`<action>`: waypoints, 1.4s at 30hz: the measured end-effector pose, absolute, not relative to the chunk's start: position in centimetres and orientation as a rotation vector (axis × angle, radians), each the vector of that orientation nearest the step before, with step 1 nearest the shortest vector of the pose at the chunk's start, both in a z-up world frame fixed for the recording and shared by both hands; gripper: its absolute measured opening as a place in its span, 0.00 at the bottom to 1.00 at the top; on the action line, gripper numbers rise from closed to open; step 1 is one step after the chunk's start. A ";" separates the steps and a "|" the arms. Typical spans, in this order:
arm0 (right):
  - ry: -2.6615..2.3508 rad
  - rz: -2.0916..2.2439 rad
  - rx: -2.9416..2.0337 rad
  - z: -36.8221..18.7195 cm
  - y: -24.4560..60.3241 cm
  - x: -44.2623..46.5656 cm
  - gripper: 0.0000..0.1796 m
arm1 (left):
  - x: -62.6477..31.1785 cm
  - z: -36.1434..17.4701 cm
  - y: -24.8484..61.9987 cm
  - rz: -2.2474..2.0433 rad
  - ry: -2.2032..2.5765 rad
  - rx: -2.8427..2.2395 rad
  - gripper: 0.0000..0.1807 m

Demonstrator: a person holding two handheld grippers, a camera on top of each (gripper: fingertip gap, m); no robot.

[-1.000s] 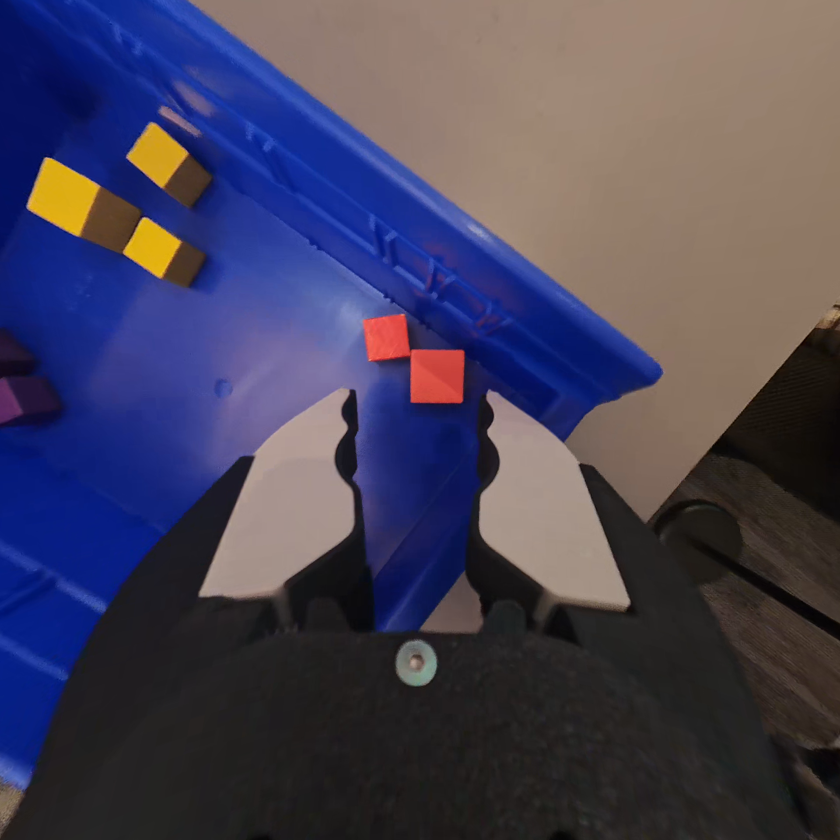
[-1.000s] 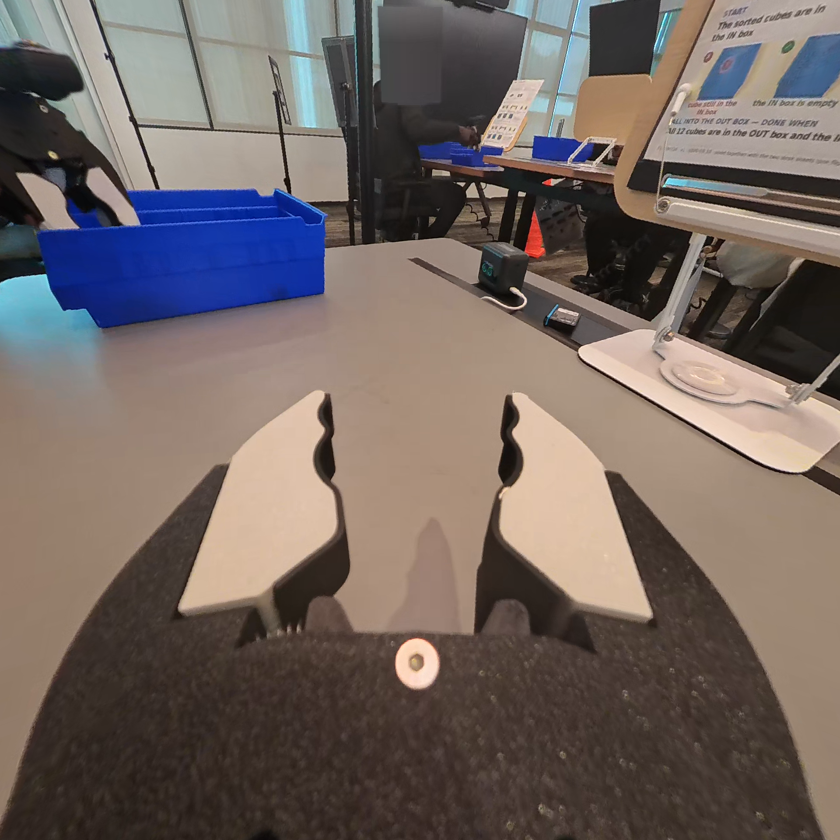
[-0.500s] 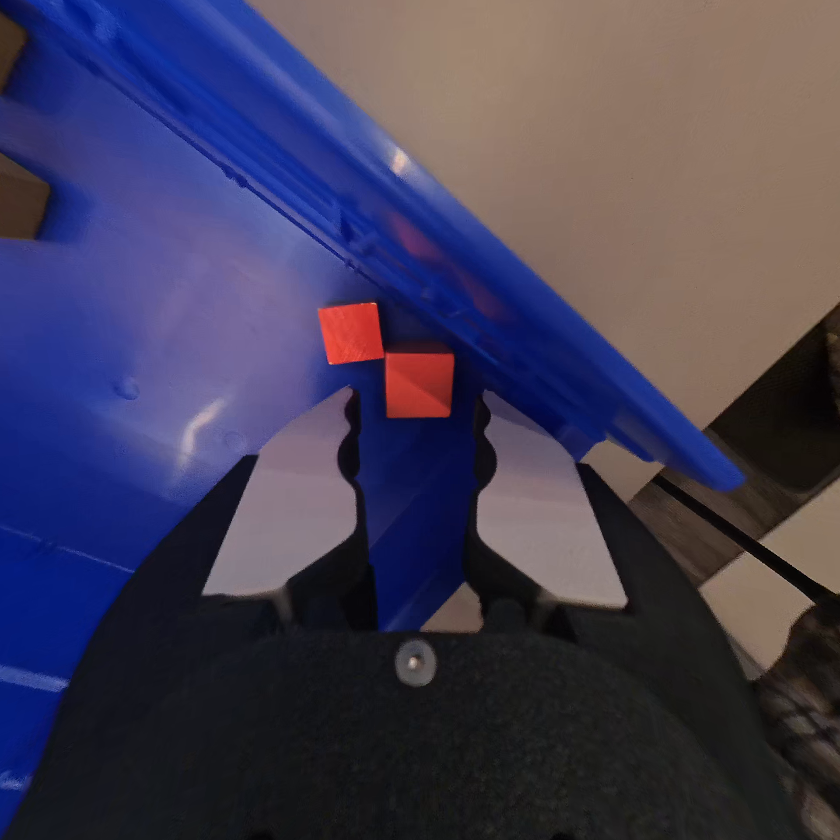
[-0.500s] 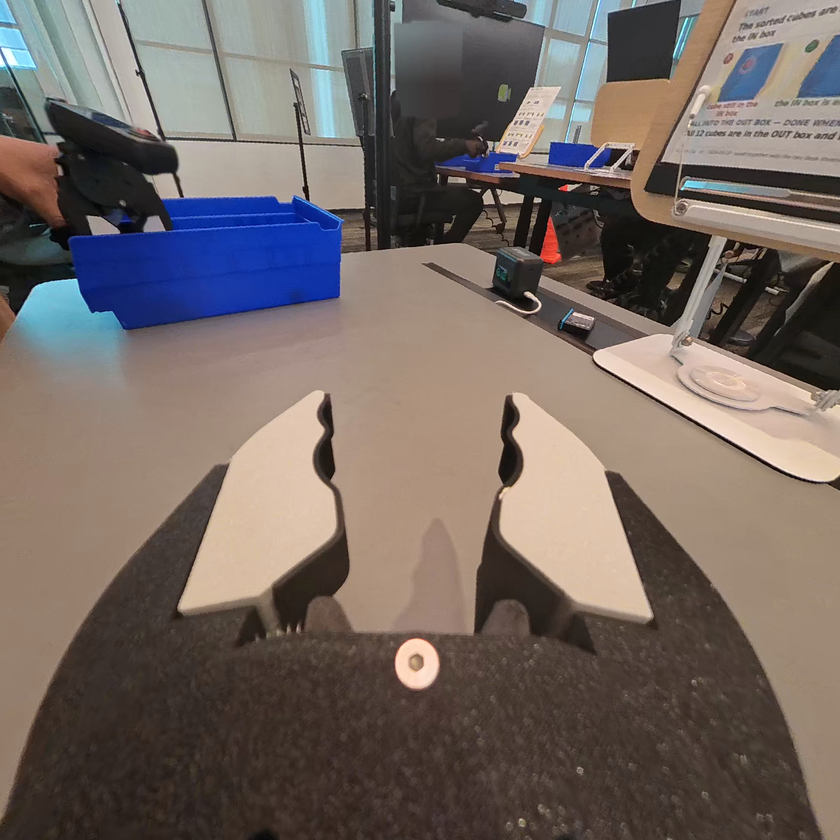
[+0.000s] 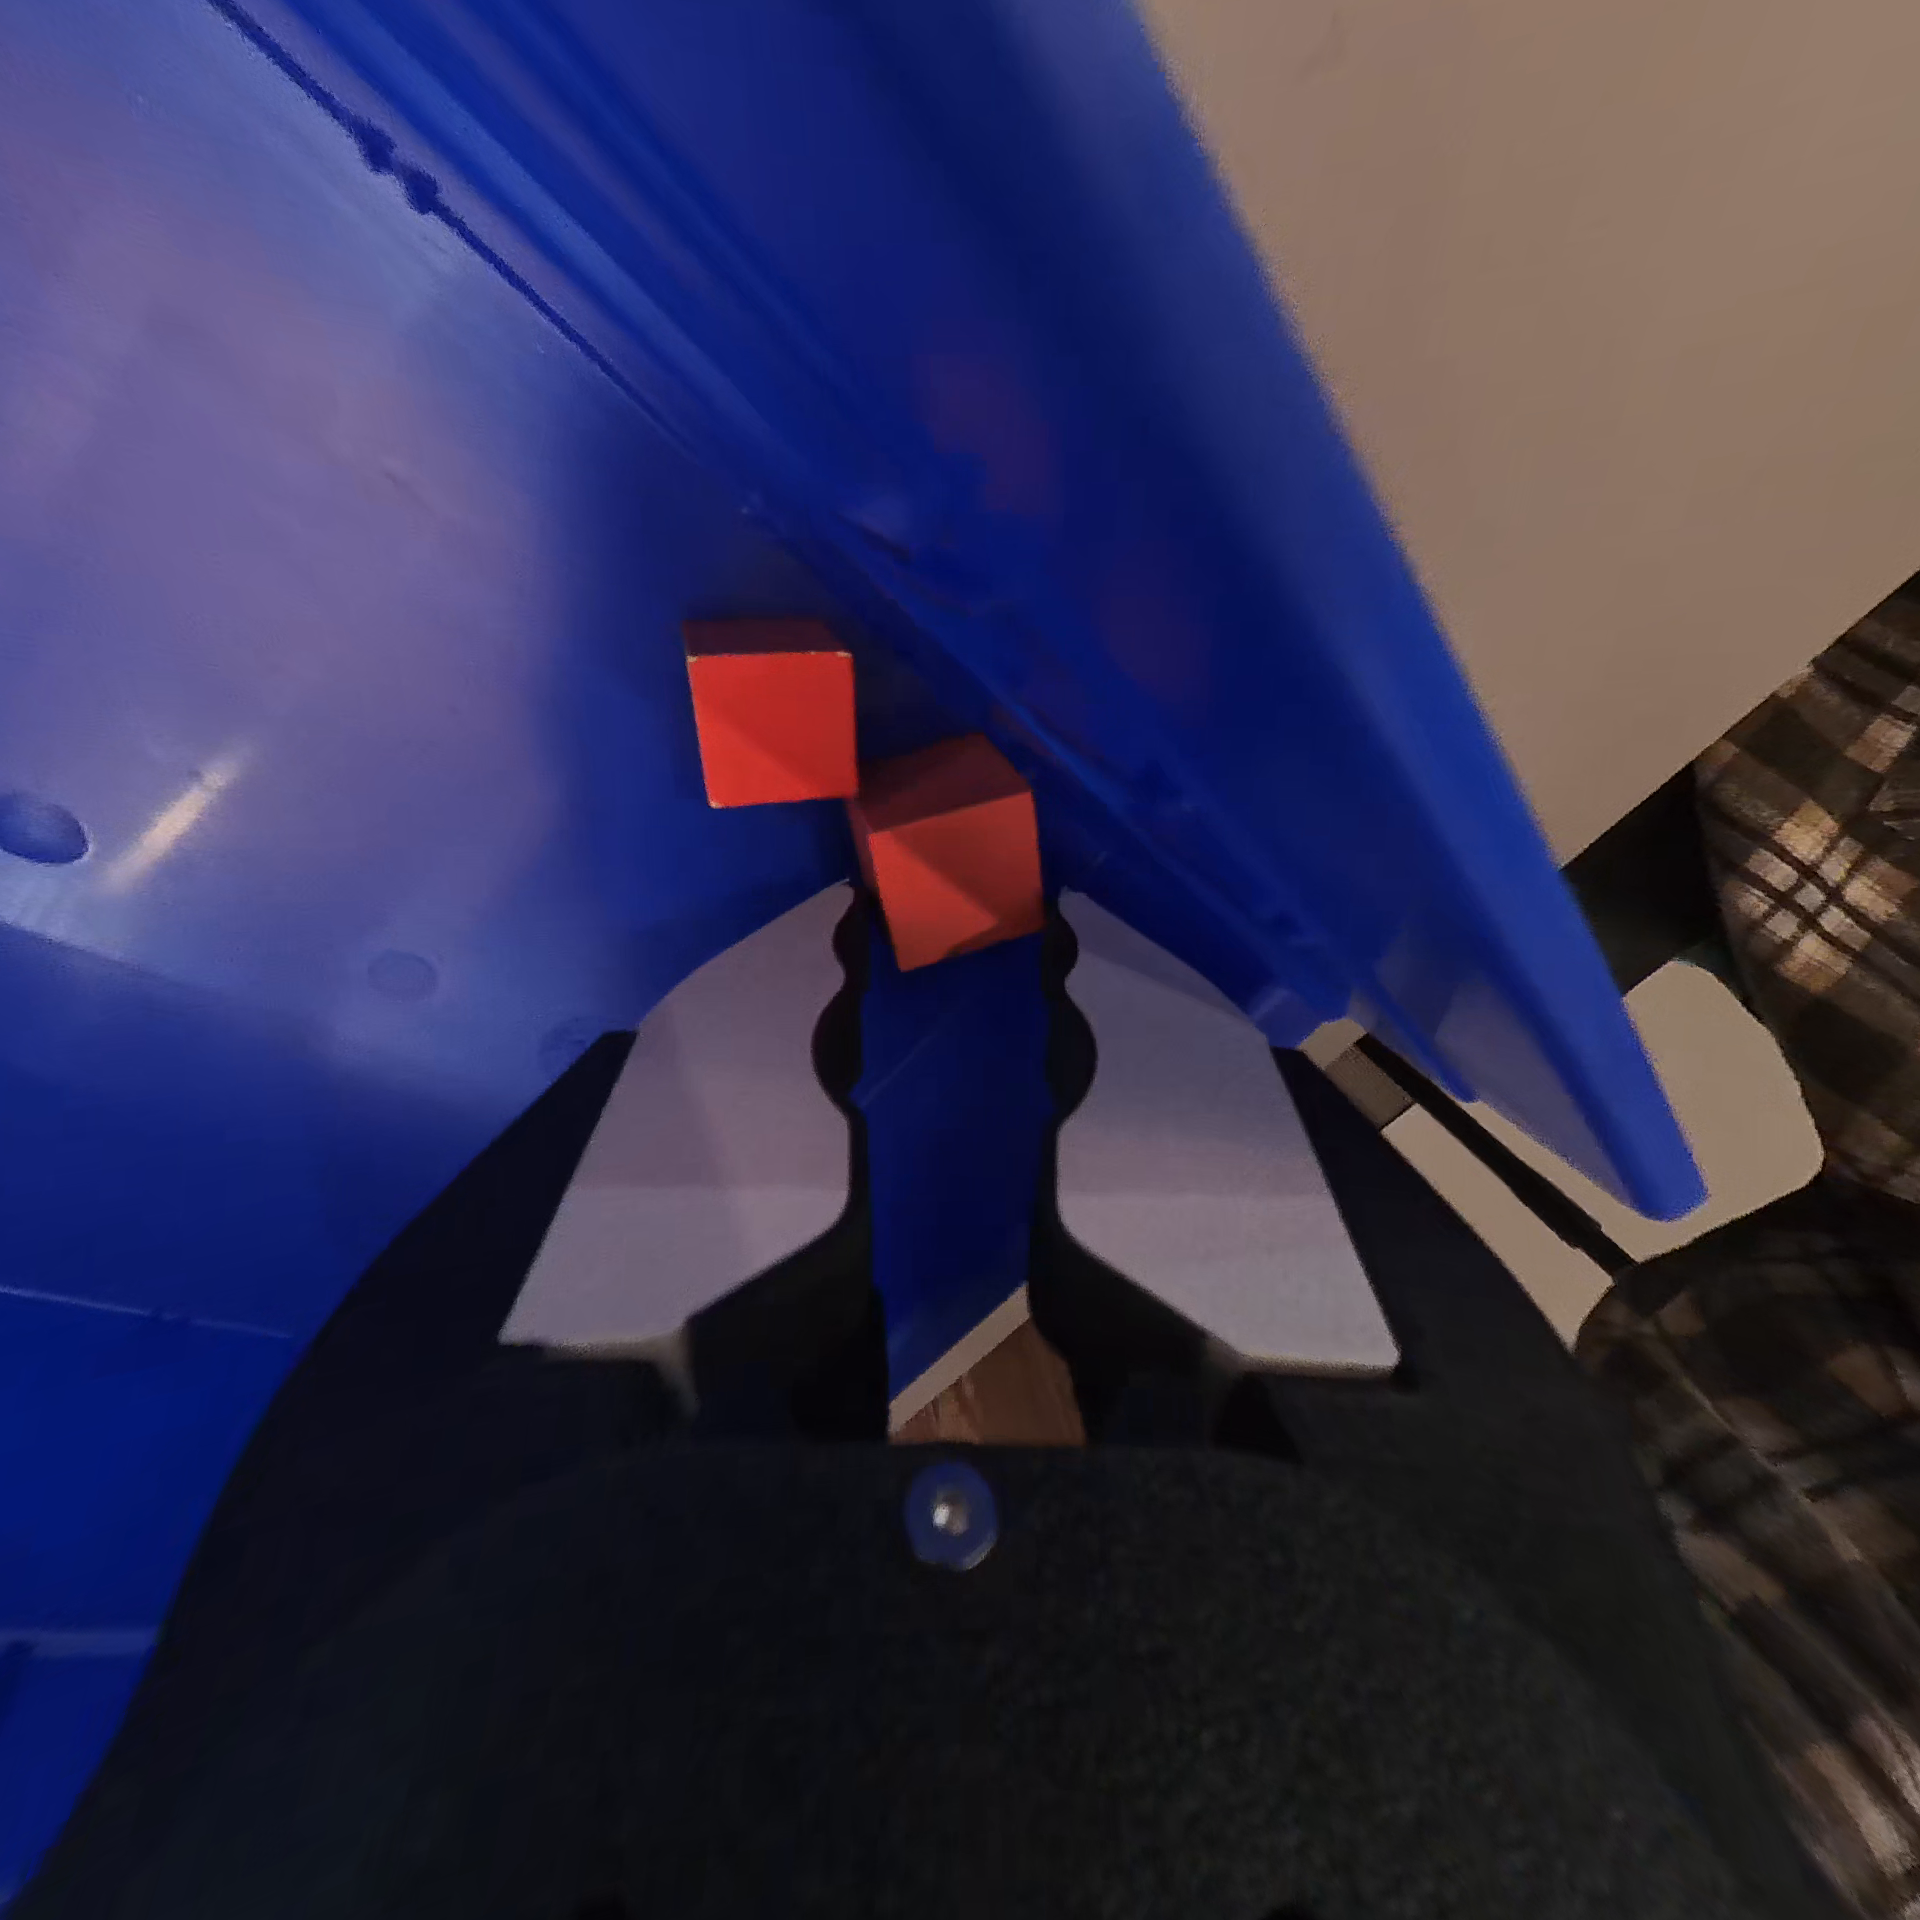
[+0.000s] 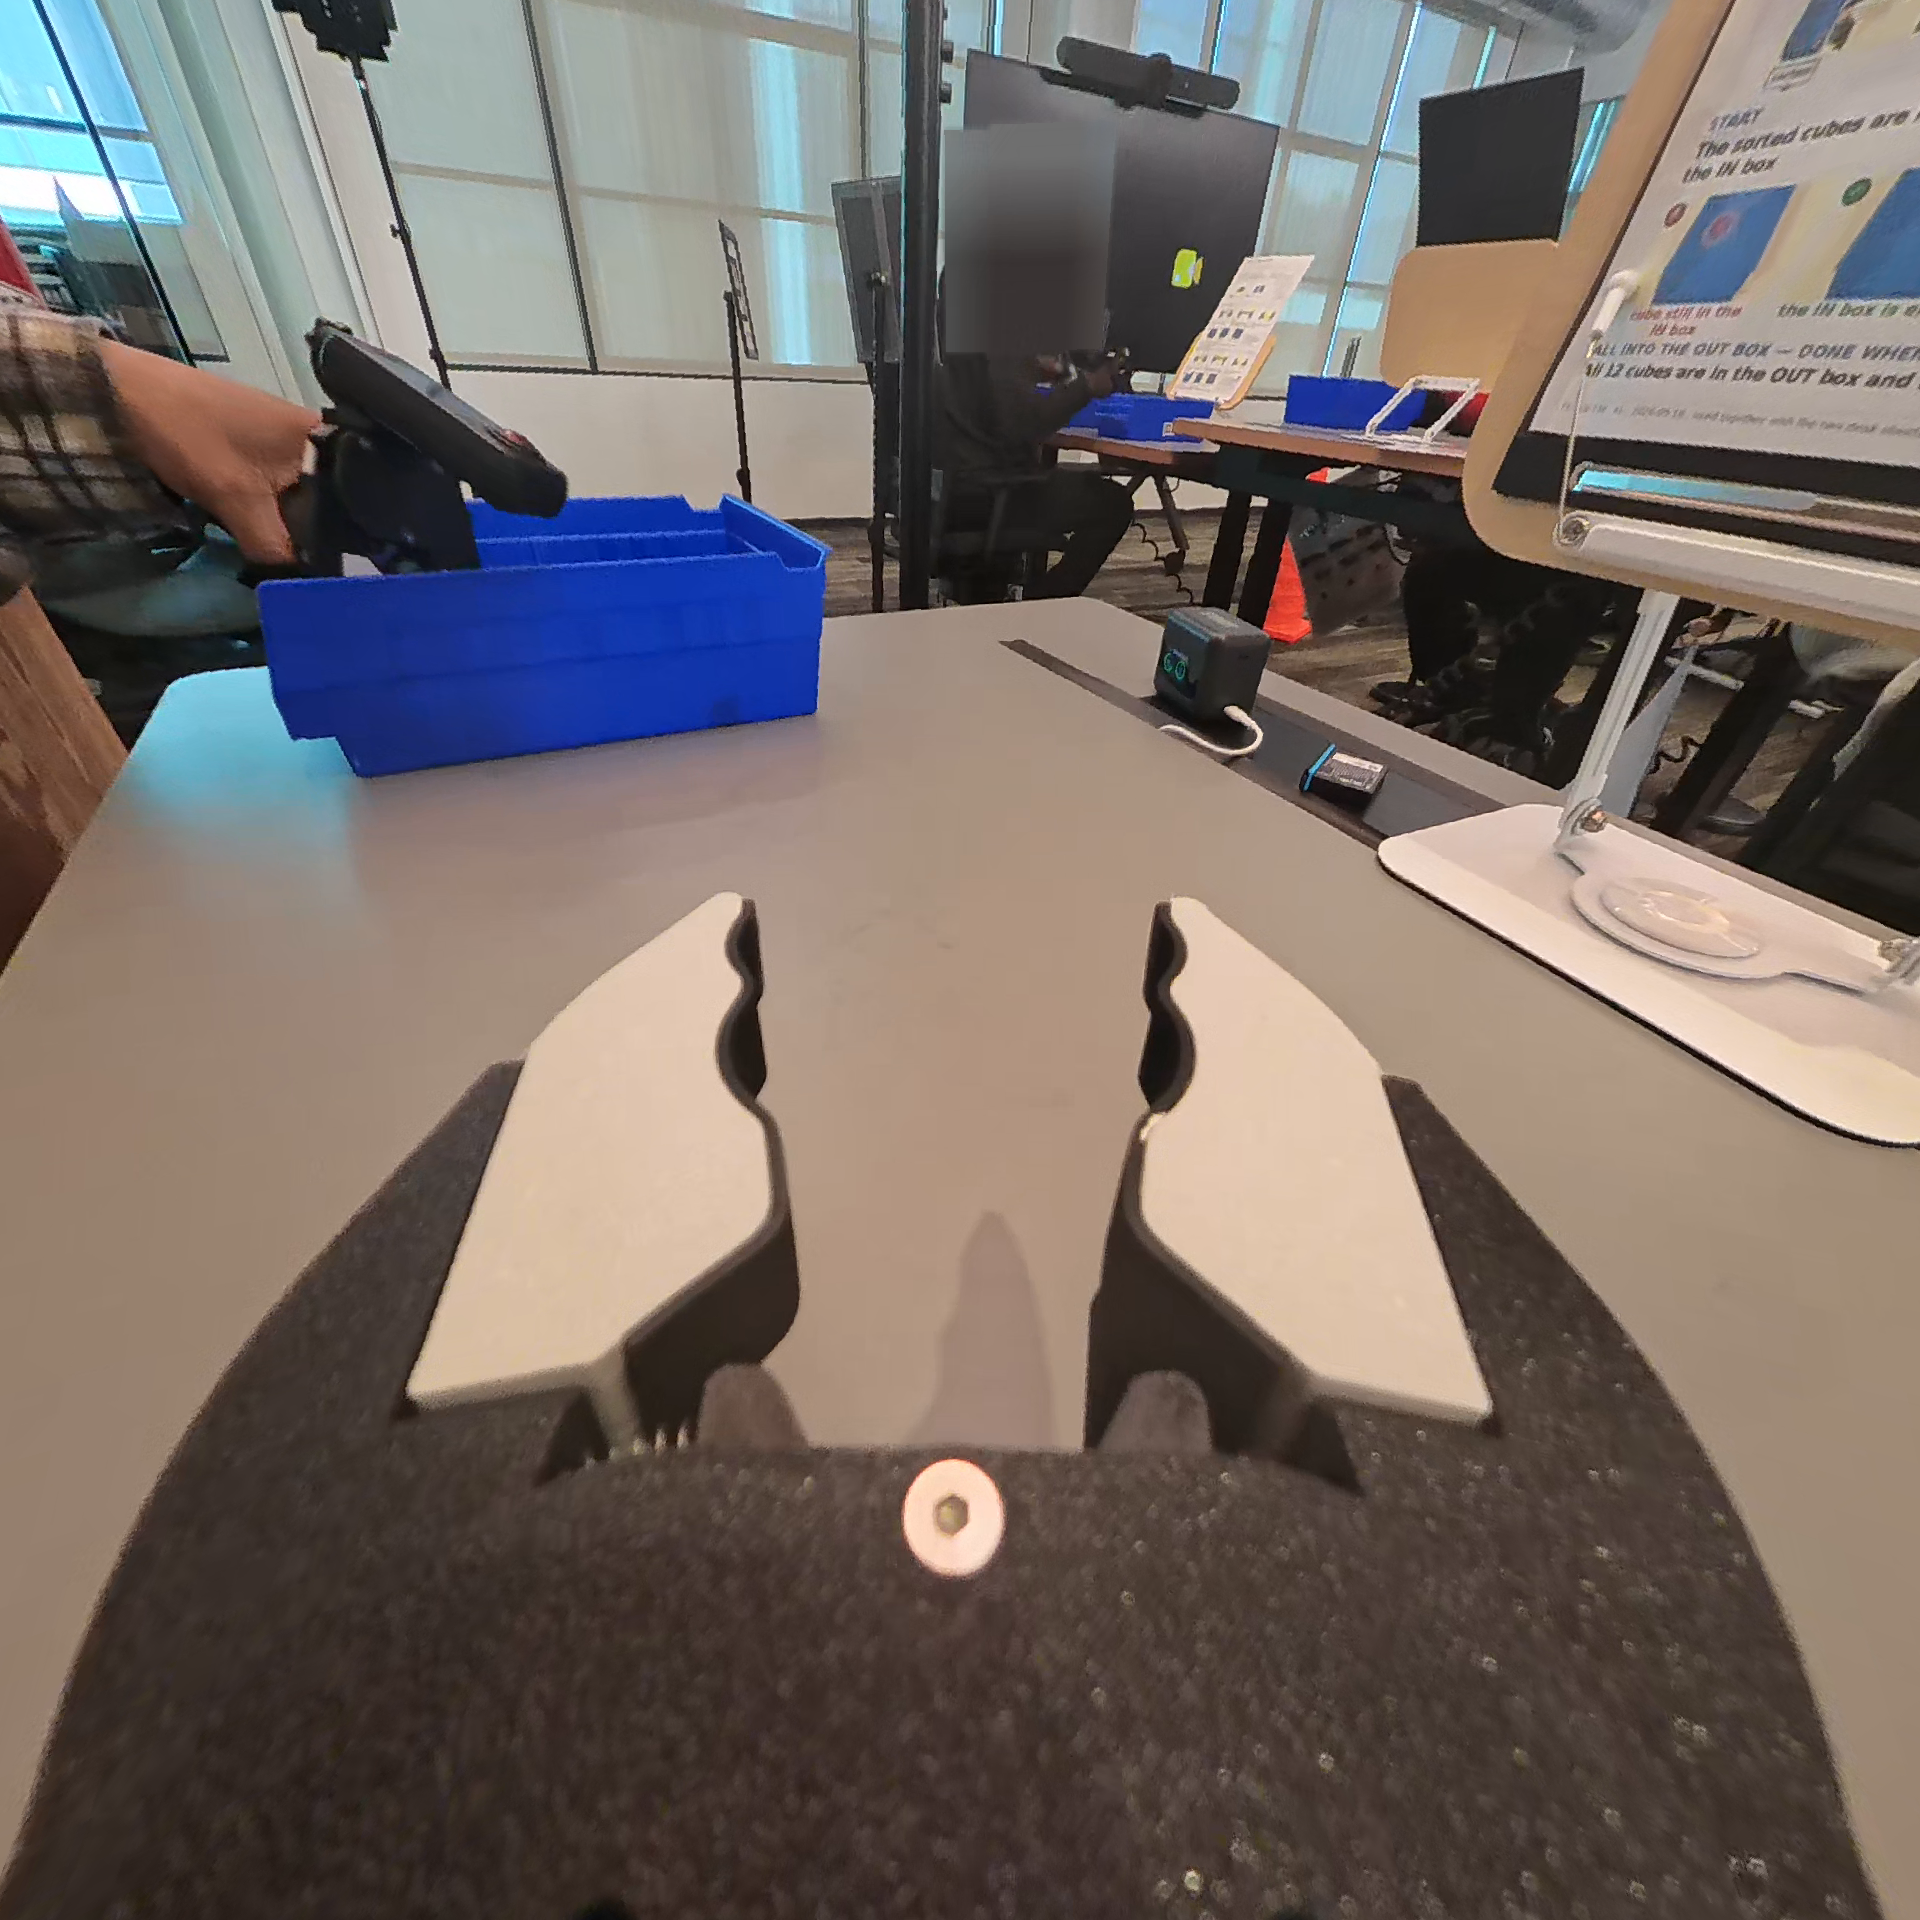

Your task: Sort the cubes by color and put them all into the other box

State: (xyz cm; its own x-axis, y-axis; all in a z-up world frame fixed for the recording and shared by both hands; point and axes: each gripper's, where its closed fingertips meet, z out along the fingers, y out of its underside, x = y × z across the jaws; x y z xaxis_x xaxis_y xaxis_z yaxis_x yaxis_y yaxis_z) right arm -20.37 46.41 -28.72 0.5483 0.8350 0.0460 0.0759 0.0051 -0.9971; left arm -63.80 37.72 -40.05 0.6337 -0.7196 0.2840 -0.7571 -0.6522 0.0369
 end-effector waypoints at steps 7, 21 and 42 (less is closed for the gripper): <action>-0.811 0.739 -1.448 -28.2 46.2 -20.1 0.39 | -65.5 -37.8 39.4 0.289 -1.229 2.865 0.16; -0.747 0.796 -1.474 -27.0 45.7 -19.1 0.39 | -56.8 -16.1 46.6 0.543 -1.651 3.702 0.15; -0.224 1.874 -1.657 -20.7 40.4 -14.3 0.35 | -21.5 -20.9 43.1 2.326 -2.804 2.407 0.15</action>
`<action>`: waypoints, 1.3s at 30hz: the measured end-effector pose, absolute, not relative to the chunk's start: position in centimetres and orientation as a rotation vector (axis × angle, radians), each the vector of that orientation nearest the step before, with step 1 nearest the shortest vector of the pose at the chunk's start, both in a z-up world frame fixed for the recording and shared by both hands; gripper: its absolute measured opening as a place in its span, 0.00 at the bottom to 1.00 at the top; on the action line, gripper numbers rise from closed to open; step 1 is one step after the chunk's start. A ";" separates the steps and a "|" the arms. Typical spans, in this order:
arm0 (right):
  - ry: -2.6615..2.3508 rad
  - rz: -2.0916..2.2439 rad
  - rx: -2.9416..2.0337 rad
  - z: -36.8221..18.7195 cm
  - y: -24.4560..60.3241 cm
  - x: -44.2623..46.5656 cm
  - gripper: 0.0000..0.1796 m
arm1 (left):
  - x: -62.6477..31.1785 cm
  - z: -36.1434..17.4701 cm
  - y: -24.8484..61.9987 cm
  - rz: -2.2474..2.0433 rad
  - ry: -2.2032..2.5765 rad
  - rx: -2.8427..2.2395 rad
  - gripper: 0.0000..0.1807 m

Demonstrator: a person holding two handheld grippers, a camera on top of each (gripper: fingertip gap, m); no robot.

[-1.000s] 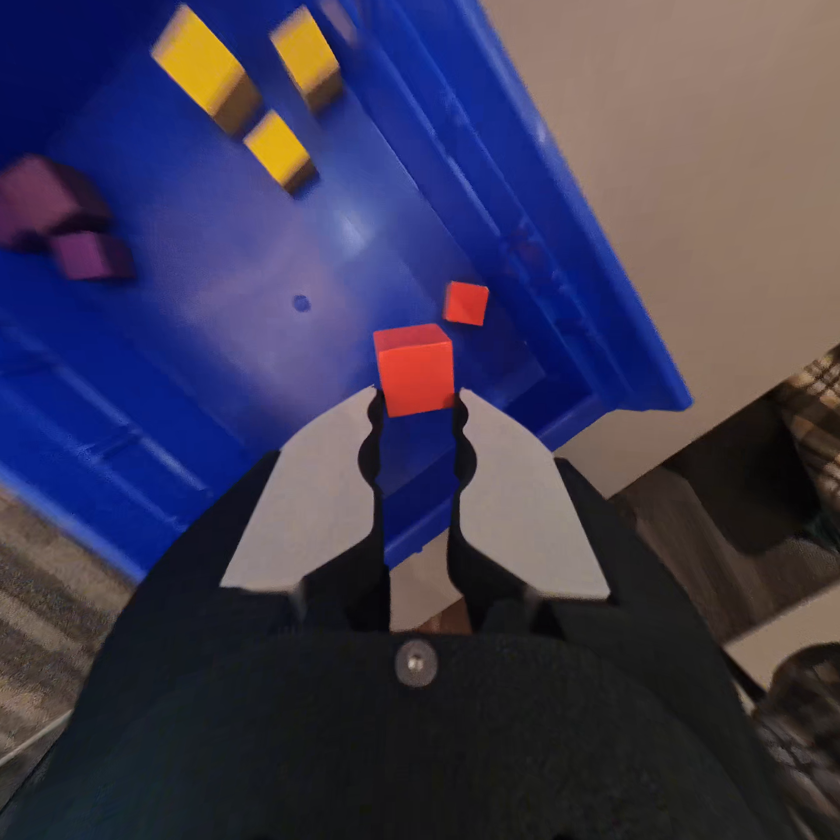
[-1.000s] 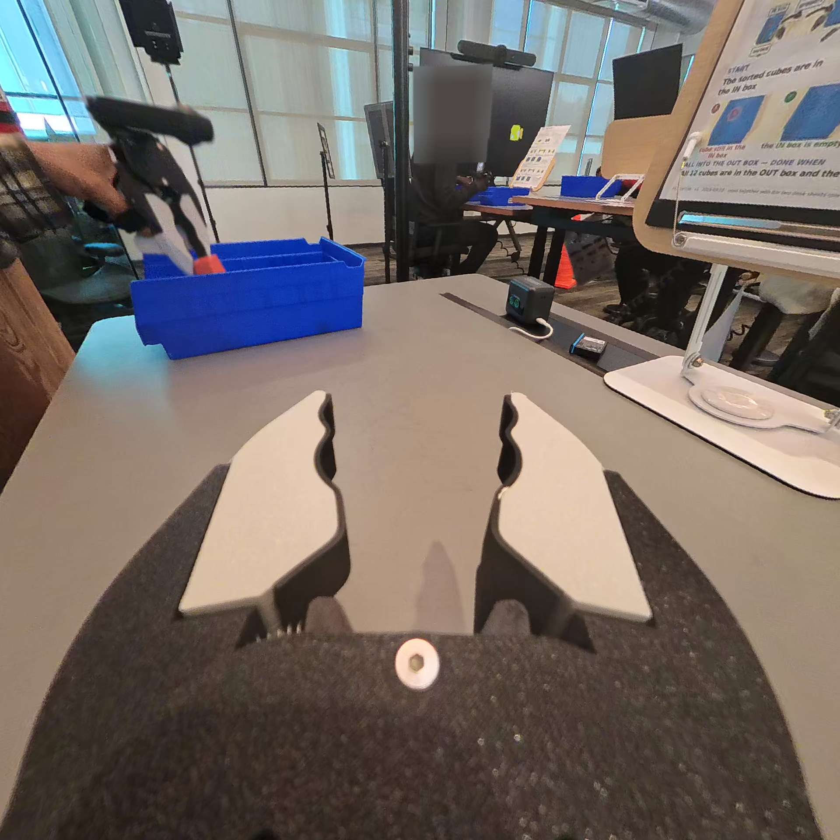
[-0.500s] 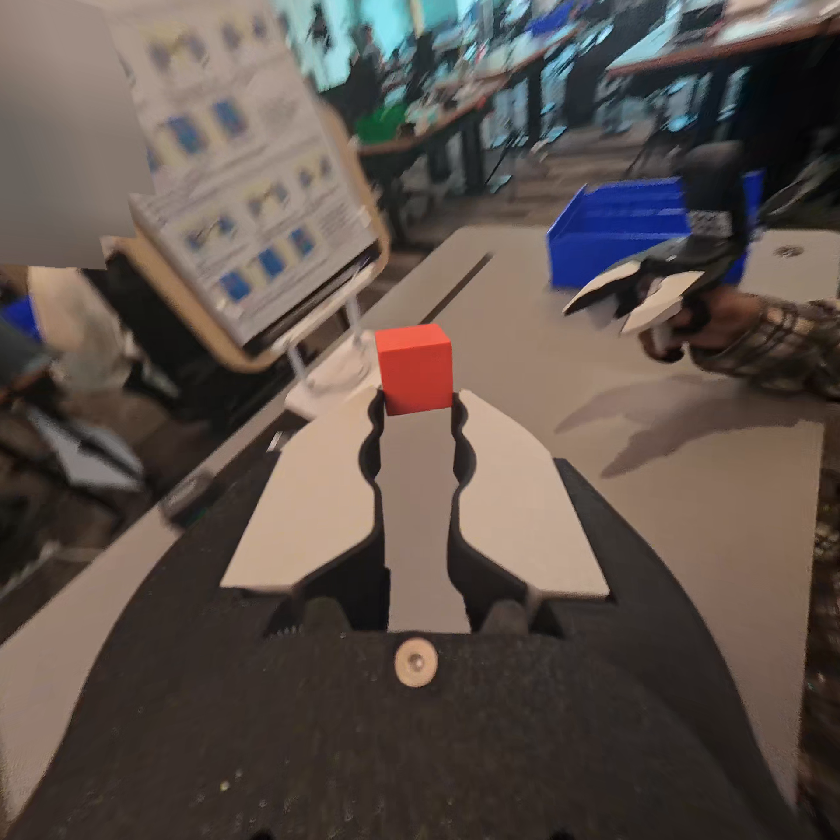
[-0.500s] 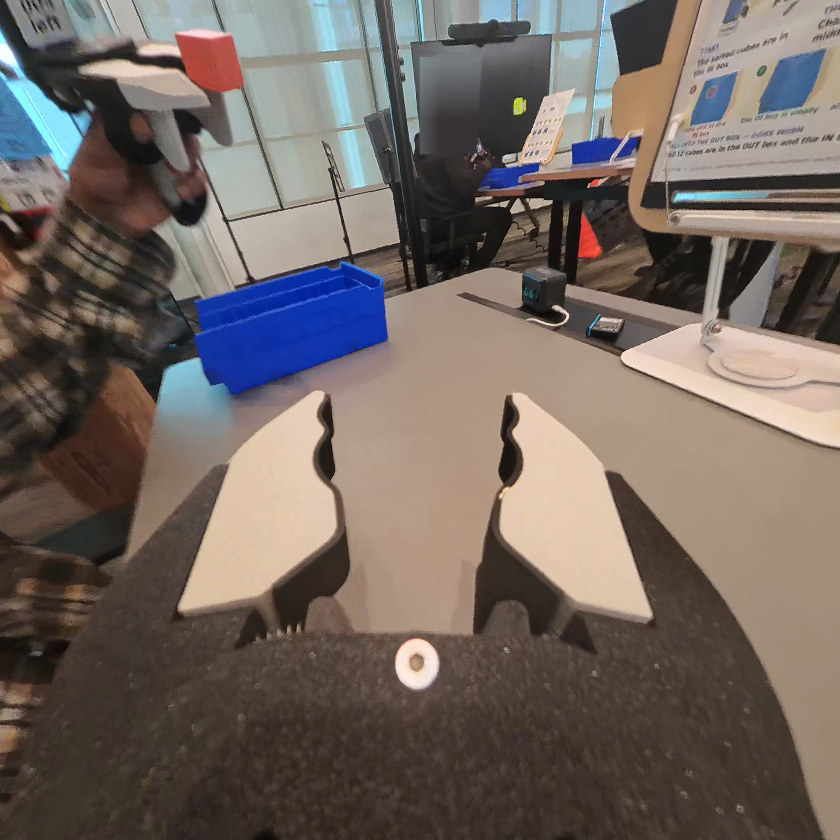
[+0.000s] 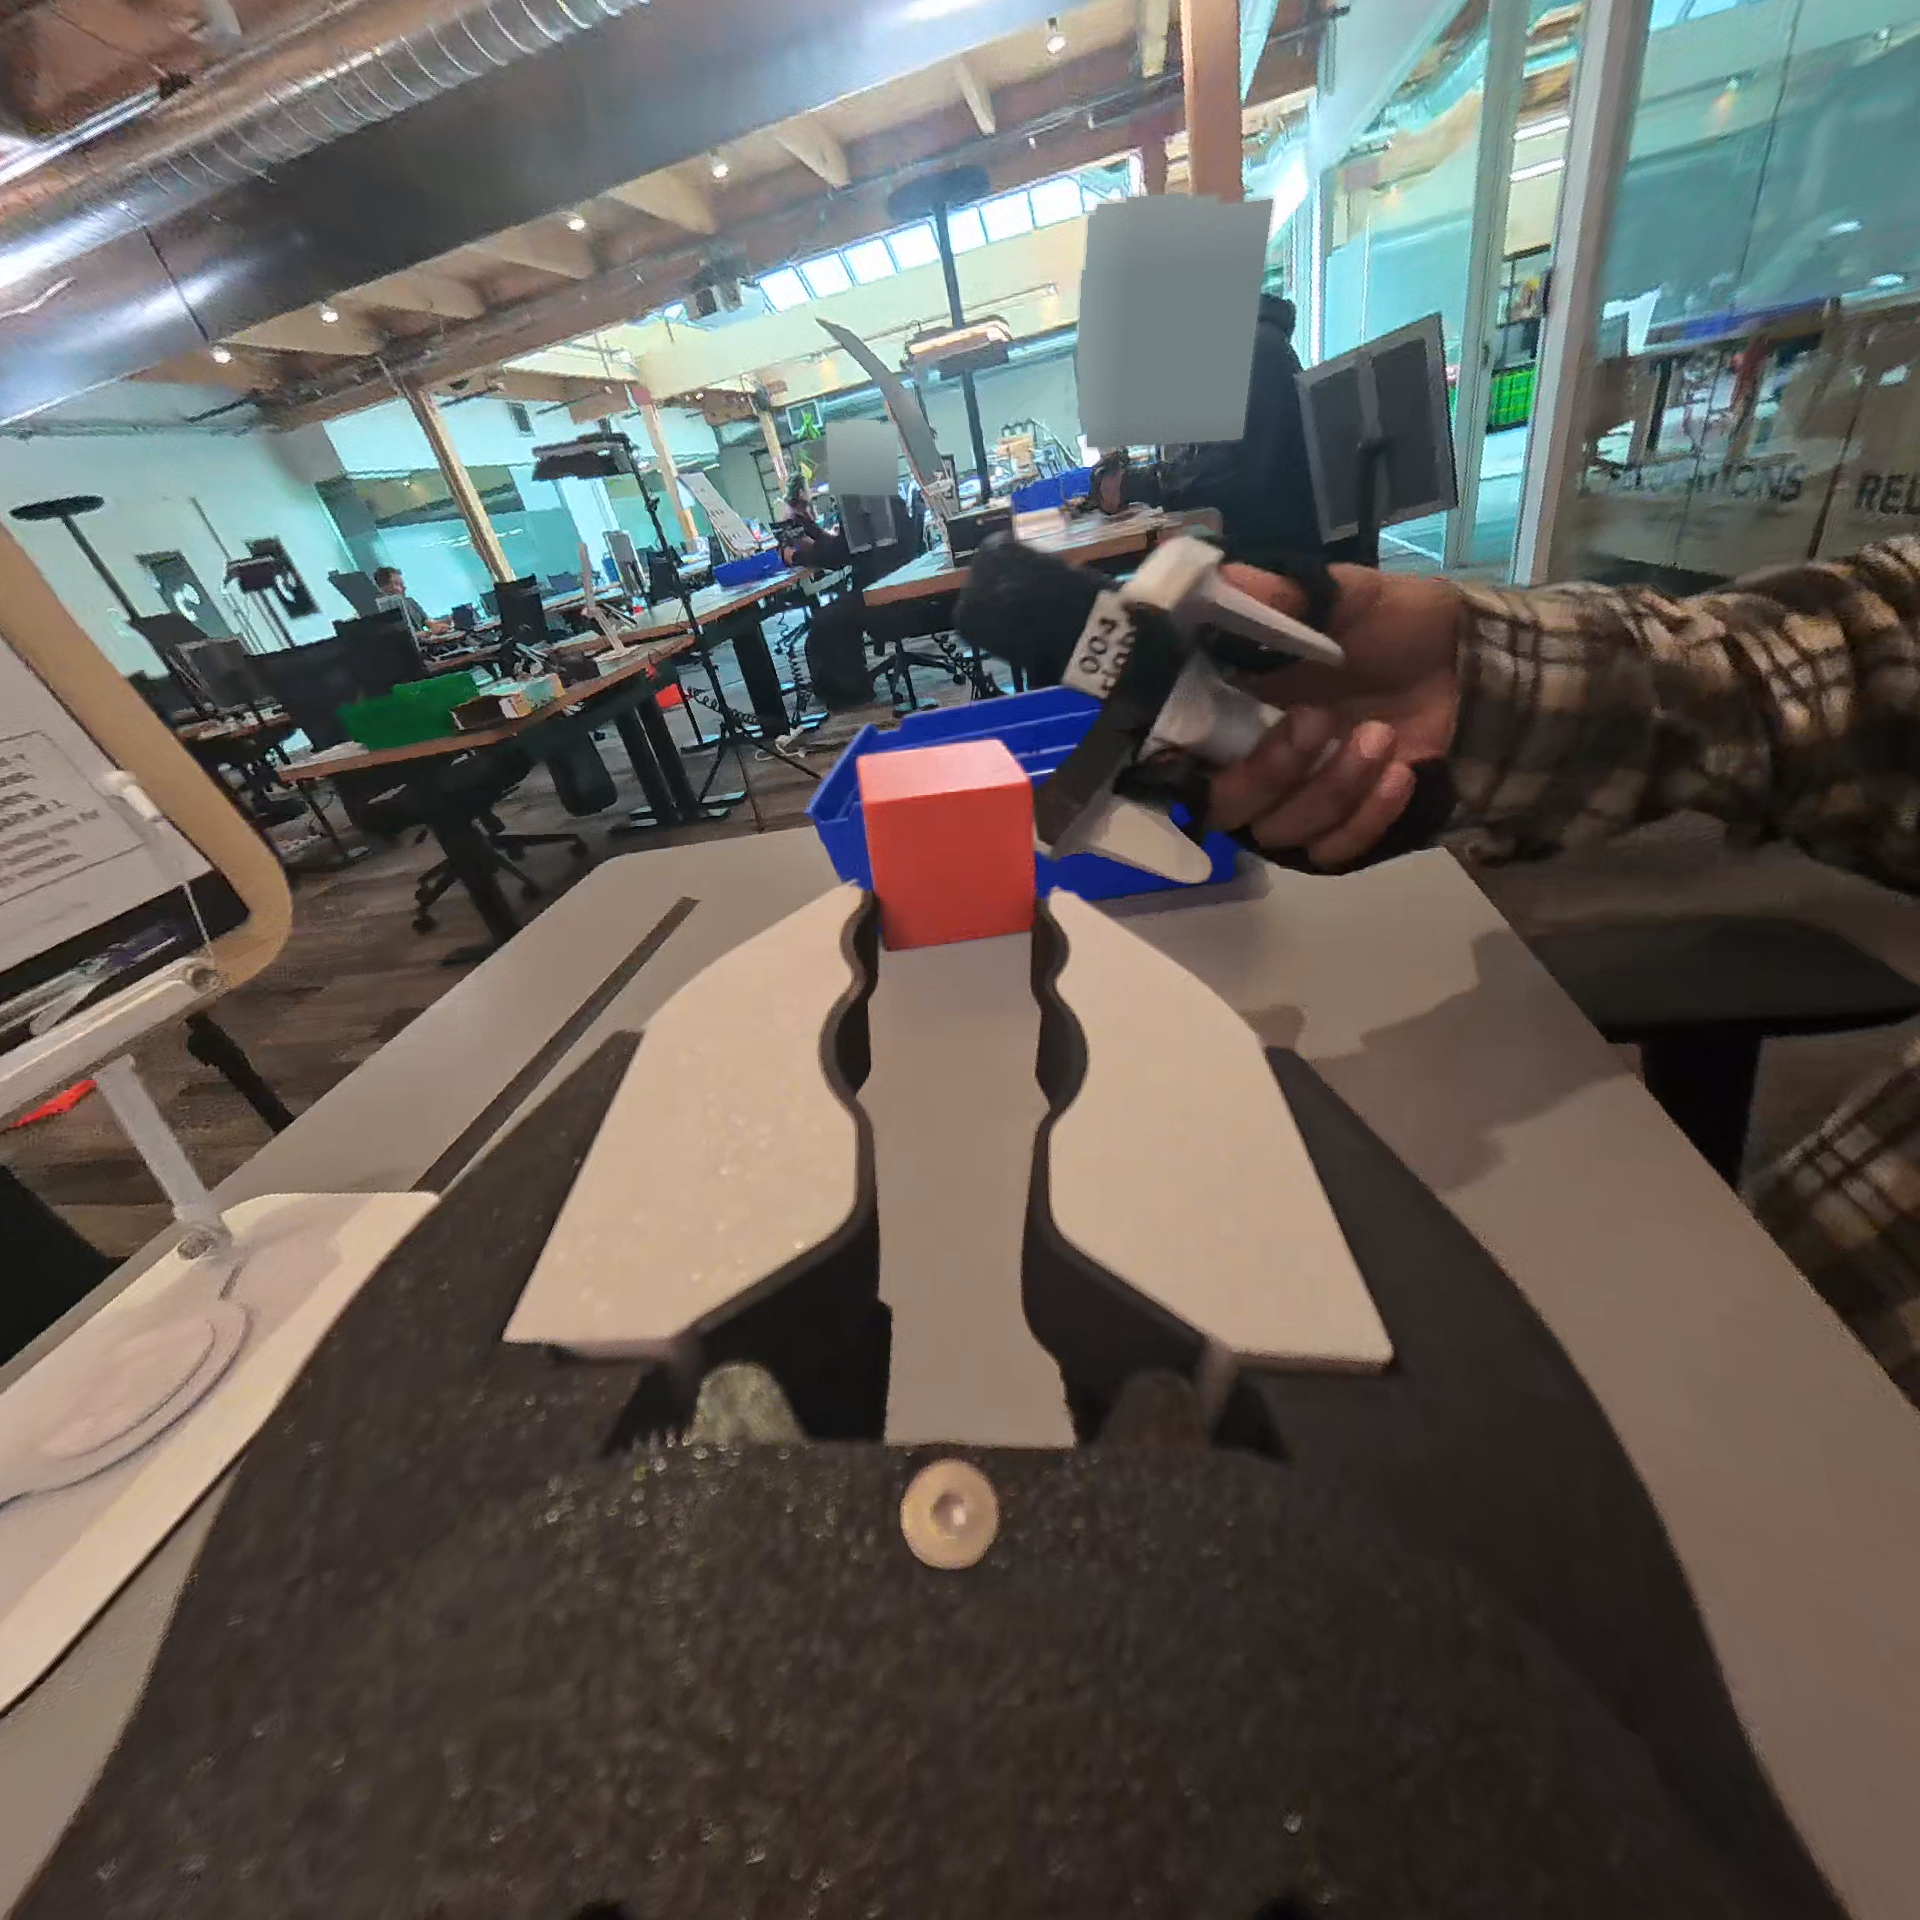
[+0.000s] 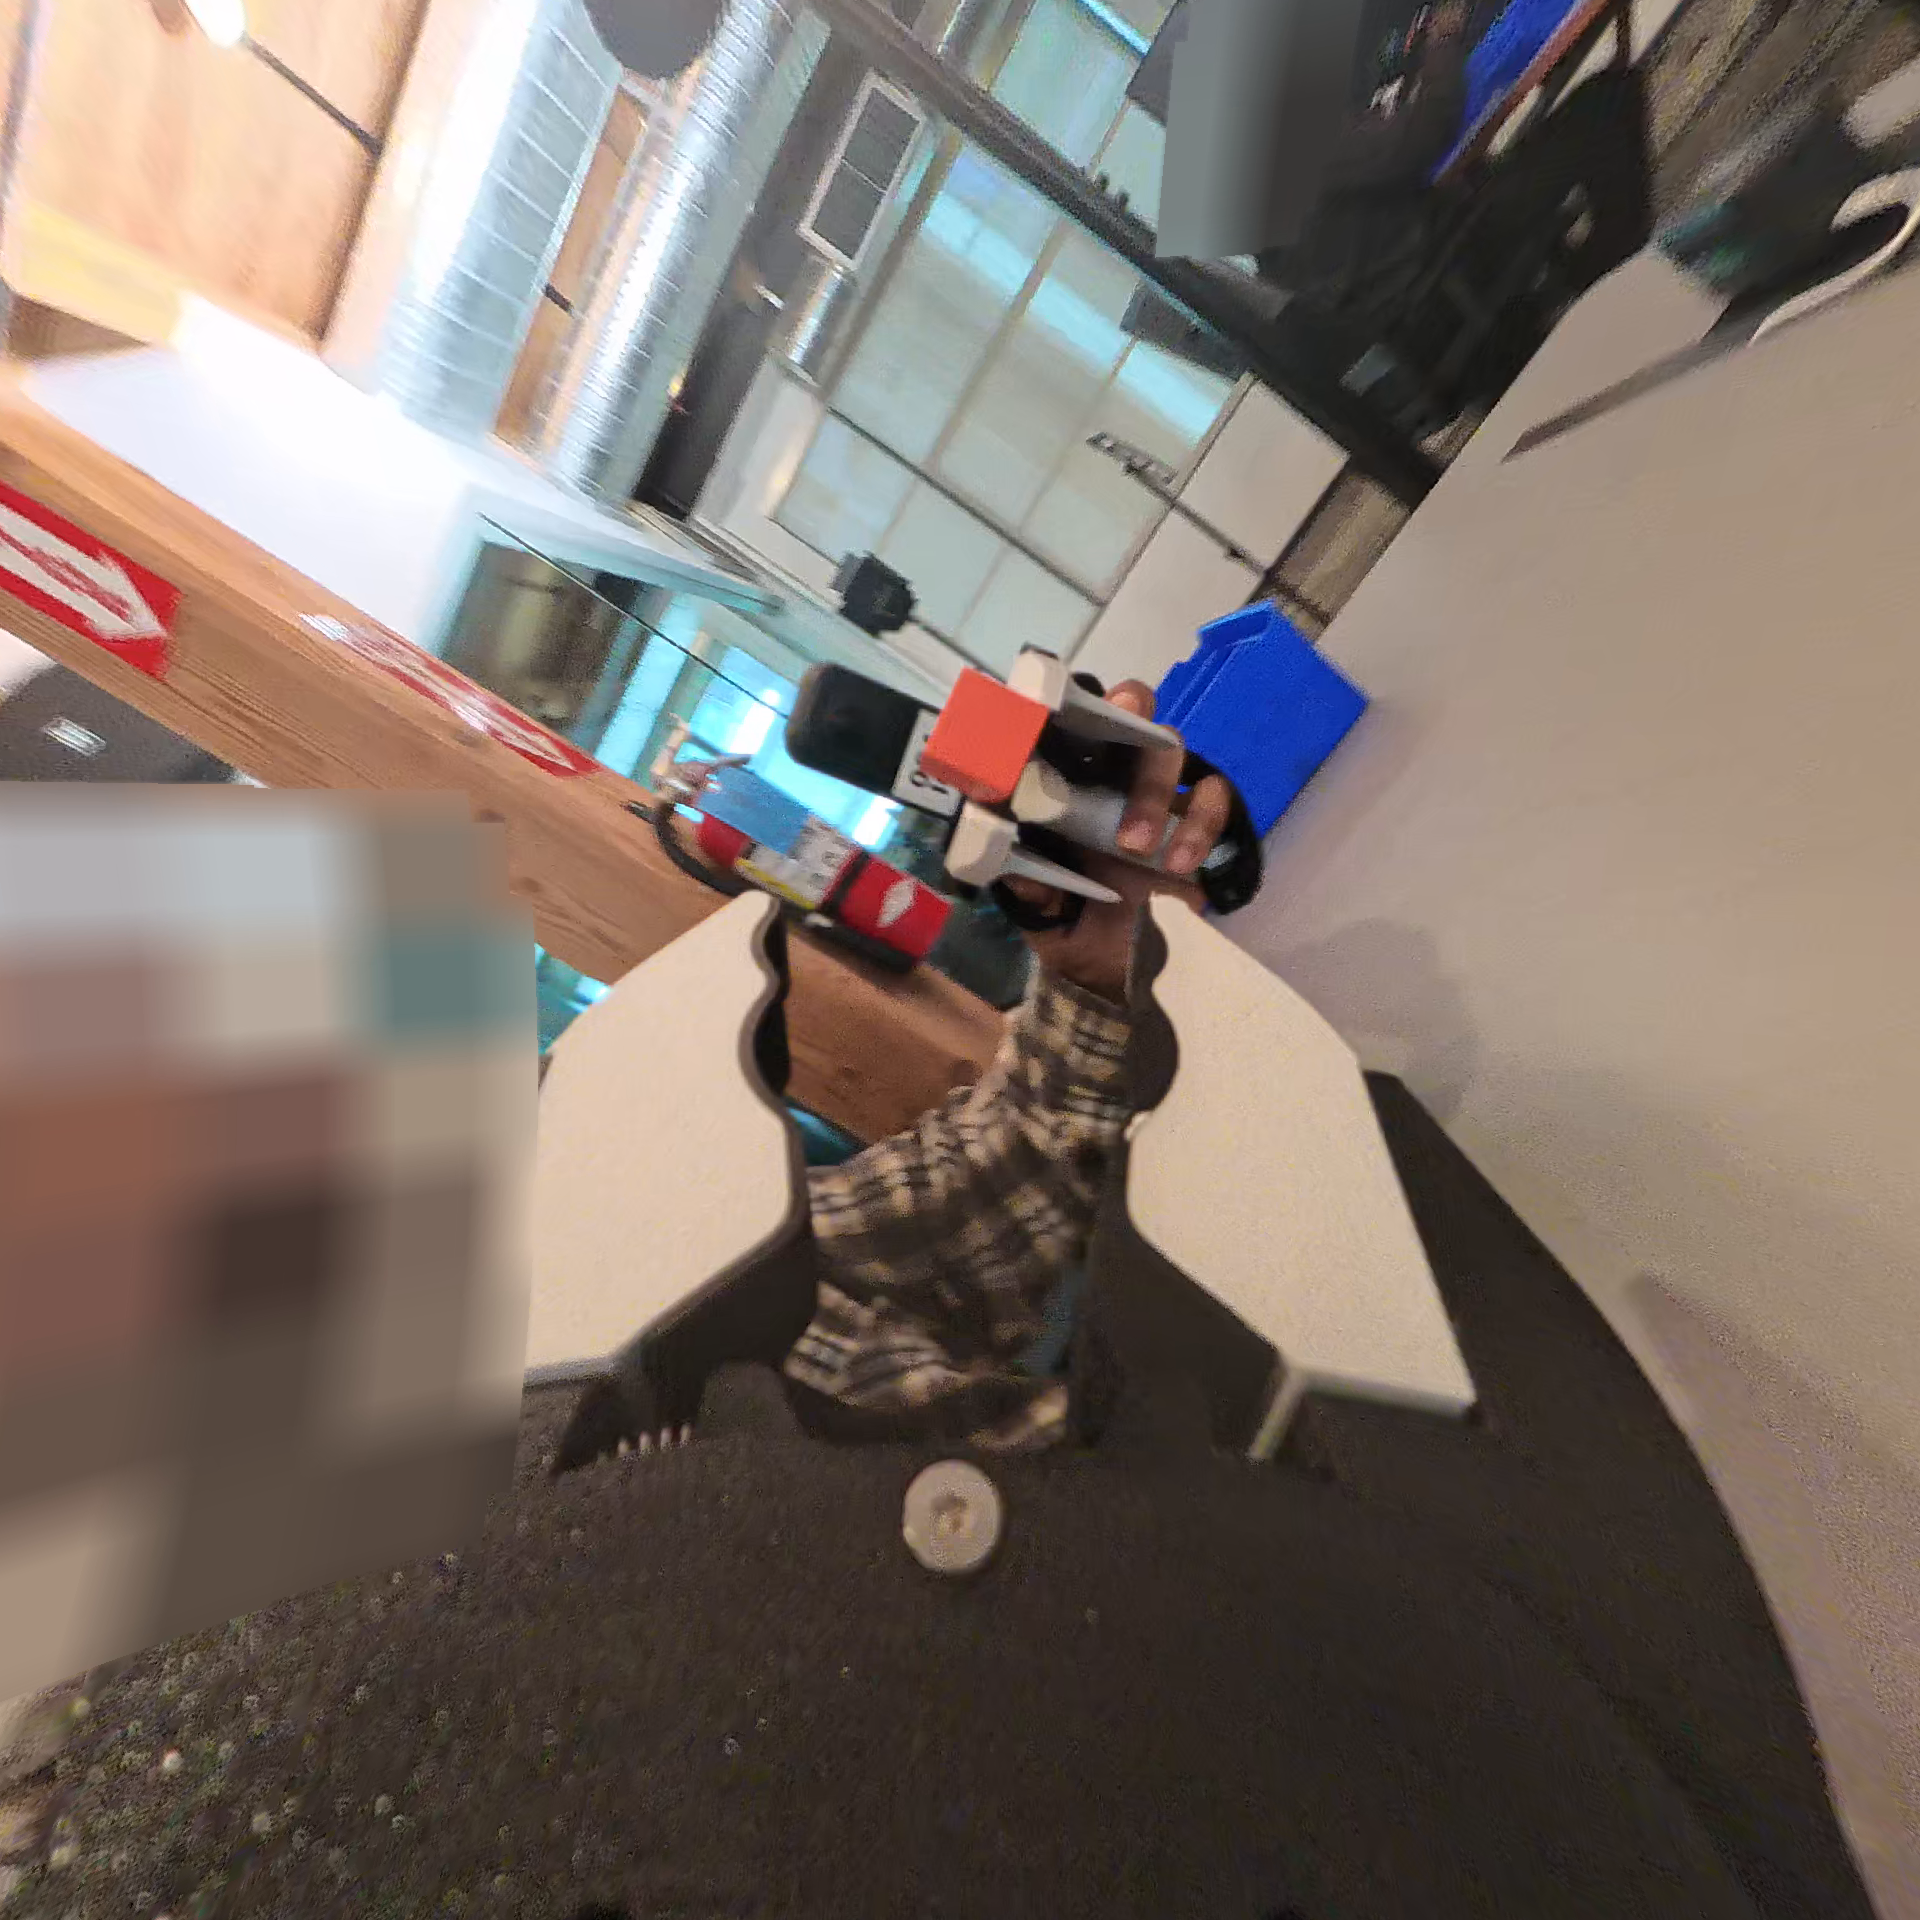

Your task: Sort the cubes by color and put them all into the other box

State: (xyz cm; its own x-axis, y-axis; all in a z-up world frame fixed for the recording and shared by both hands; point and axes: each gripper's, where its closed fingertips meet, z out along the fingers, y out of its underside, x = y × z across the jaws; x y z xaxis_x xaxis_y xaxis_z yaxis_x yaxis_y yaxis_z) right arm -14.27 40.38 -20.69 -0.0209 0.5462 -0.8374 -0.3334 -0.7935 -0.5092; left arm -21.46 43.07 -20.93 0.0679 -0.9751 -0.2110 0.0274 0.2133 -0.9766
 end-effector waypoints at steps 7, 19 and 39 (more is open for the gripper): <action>-0.254 2.095 -1.773 -22.1 40.3 -18.3 0.35 | -20.5 -22.9 41.6 -1.003 1.315 -1.043 0.15; -0.409 2.120 -1.933 -22.4 39.6 -22.0 0.16 | -19.6 -23.9 40.6 -0.953 1.399 -1.035 0.15; -0.081 0.433 -2.819 -31.9 35.3 20.8 0.16 | -14.8 -29.1 41.0 -0.998 1.470 -1.268 0.39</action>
